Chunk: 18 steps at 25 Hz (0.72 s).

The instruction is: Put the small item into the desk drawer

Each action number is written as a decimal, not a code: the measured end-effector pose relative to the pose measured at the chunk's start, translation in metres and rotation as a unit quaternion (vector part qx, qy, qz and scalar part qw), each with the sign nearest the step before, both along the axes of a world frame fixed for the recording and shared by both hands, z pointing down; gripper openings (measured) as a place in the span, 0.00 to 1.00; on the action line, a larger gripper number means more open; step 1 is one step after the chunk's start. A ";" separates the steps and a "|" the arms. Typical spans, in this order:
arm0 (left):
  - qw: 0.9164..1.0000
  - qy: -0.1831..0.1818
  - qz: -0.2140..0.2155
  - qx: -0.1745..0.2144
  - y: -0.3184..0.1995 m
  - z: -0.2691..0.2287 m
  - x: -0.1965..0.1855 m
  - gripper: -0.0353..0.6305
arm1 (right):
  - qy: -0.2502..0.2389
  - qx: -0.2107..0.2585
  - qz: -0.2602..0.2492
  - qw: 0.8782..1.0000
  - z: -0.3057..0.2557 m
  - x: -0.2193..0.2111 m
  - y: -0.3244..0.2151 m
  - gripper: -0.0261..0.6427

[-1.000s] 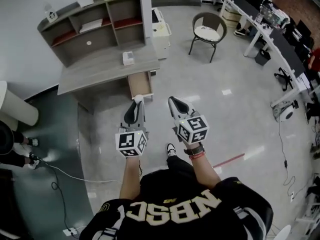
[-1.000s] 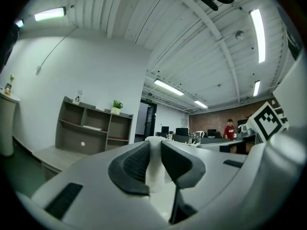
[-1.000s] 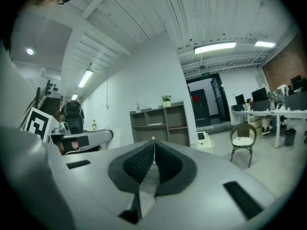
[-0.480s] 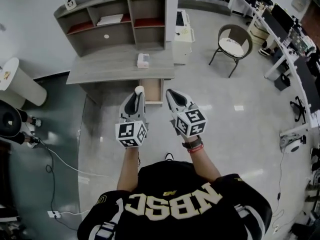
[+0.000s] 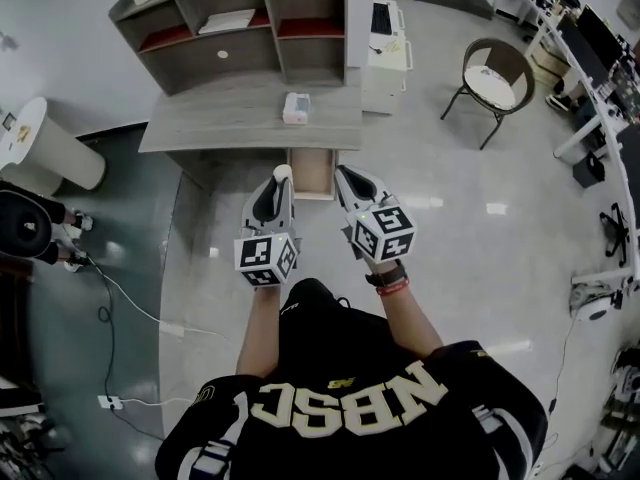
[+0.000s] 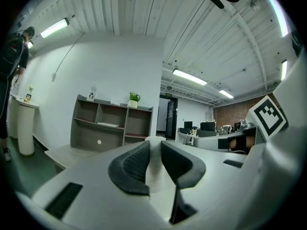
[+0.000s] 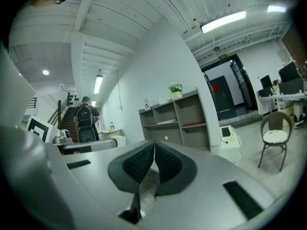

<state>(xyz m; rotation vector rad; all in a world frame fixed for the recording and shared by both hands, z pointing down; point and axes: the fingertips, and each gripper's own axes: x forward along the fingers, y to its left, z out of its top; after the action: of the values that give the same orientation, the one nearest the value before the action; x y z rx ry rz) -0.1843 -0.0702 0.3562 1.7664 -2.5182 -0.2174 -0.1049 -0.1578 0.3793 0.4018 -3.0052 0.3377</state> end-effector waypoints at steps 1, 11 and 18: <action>1.000 0.003 0.000 -0.005 -0.003 0.003 -0.001 0.18 | 0.003 -0.006 0.001 1.000 0.004 -0.001 -0.004 0.06; 0.998 0.038 0.011 -0.050 -0.048 0.050 -0.038 0.18 | 0.046 -0.053 0.012 0.997 0.053 -0.038 -0.051 0.06; 0.991 0.071 0.024 -0.109 -0.082 0.113 -0.066 0.18 | 0.089 -0.102 0.010 0.991 0.106 -0.066 -0.069 0.06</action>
<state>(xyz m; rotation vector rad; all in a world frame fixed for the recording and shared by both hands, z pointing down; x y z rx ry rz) -0.2499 -0.1523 0.4688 1.6625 -2.2995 -0.0605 -0.1706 -0.2266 0.4852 0.4177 -2.7611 0.5735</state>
